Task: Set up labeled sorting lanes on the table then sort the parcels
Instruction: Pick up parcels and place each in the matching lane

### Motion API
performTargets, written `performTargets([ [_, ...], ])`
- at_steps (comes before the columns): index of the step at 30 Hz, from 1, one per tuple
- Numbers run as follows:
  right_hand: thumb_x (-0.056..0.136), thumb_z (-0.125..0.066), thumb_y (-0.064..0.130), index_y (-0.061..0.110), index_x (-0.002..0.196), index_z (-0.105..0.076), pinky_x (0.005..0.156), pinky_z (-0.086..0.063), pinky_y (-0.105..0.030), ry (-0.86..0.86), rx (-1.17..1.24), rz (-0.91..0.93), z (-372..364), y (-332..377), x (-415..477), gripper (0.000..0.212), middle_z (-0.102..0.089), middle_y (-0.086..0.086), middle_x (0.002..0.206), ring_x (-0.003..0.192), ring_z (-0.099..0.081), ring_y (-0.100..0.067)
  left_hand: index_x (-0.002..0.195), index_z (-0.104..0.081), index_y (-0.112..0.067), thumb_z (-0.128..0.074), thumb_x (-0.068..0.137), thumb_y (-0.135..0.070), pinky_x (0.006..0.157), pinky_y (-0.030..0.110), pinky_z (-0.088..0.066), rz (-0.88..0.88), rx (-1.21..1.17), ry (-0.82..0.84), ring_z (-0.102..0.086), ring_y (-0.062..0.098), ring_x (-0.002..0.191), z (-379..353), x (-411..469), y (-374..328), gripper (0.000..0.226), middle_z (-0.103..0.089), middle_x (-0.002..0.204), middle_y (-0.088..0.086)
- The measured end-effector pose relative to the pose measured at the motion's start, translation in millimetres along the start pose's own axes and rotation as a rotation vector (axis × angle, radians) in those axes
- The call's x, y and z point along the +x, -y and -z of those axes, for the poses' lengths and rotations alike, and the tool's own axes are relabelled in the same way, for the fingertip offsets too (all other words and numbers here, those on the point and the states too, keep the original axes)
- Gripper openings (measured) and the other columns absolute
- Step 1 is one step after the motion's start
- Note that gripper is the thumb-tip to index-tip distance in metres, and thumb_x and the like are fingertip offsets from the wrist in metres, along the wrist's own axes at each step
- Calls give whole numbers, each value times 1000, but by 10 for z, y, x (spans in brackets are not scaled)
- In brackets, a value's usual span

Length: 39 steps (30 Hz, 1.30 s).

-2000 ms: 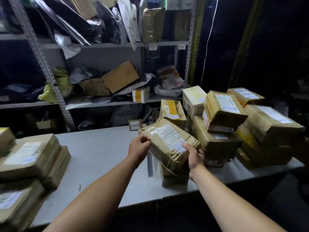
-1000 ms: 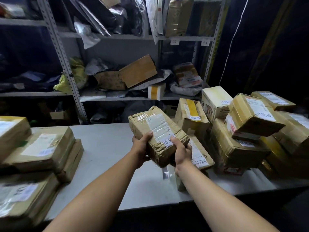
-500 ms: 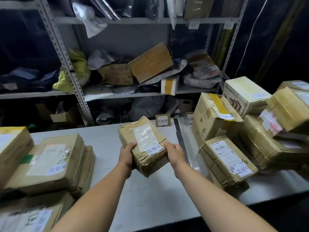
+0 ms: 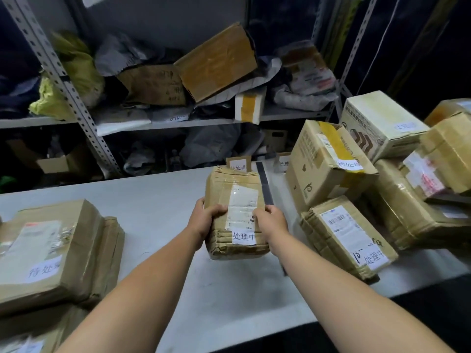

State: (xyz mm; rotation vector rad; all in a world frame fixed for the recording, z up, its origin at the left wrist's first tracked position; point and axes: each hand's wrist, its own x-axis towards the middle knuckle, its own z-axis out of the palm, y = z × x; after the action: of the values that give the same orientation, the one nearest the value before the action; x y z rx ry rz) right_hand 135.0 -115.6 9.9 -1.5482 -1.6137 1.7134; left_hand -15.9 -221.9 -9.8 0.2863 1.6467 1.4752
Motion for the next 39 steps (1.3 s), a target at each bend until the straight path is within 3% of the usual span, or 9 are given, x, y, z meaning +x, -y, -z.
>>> performTargets([
  [6,93,-63,24,19,120,-60,66,-57,-30,71,-10,12,193,111,192,27,-71,1,103,88,-71,-17,133,-43,-18,-76,65,-37,85,49,-58,12,-36,1,-70,33,102,-125,97,-57,79,-65,120,13],
  [9,94,-66,27,18,131,-57,81,-62,-39,129,46,55,333,292,201,39,-70,-3,115,93,-72,-21,135,-49,-12,-78,61,-49,84,50,-59,15,-78,30,-72,36,99,-157,168,-174,87,-70,118,18],
  [14,93,-65,27,21,142,-51,68,-58,-30,284,137,131,601,730,28,51,-69,-6,119,93,-71,-20,128,-59,-7,-68,70,-45,86,44,-56,-47,-126,81,-71,39,100,-323,0,-663,70,-73,110,20],
  [18,79,-71,44,20,141,-51,84,-62,-46,364,212,145,885,942,-122,69,-74,-15,119,107,-72,-36,125,-63,-5,-62,75,-45,96,47,-52,-86,-128,125,-70,40,104,-545,-167,-1050,64,-73,111,20],
  [23,63,-75,45,8,119,-70,99,-51,-65,207,391,250,1304,1044,-84,67,-73,-24,115,110,-68,-46,125,-63,-11,-55,85,-45,93,50,-55,-242,-1,169,-73,34,97,-1089,-380,-1489,53,-76,107,13],
  [27,55,-85,48,7,120,-71,101,-47,-70,114,507,284,1682,1122,168,79,-71,-25,119,110,-68,-47,126,-61,-14,-40,103,-44,93,48,-55,-244,-64,208,-72,32,102,-1632,-409,-1708,43,-74,112,13],
  [34,63,-79,42,12,113,-74,87,-58,-63,-21,605,265,2307,1427,286,59,-78,-18,98,95,-74,-41,79,-73,-16,-51,87,-35,70,35,-47,-261,-27,136,-64,24,79,-2324,-261,-1918,30,-72,97,8],
  [36,66,-79,39,12,109,-75,83,-60,-60,-62,627,243,2419,1428,367,51,-79,-16,93,92,-75,-39,81,-68,-20,-54,76,-31,60,32,-36,-261,-30,123,-49,25,75,-2407,-139,-1919,19,-59,97,9],
  [39,71,-80,37,10,105,-76,84,-60,-59,-91,671,192,2488,1371,469,44,-78,-17,93,92,-74,-38,77,-72,-18,-55,81,-26,64,34,-40,-300,25,83,-53,26,79,-2527,-48,-1884,19,-65,90,10],
])
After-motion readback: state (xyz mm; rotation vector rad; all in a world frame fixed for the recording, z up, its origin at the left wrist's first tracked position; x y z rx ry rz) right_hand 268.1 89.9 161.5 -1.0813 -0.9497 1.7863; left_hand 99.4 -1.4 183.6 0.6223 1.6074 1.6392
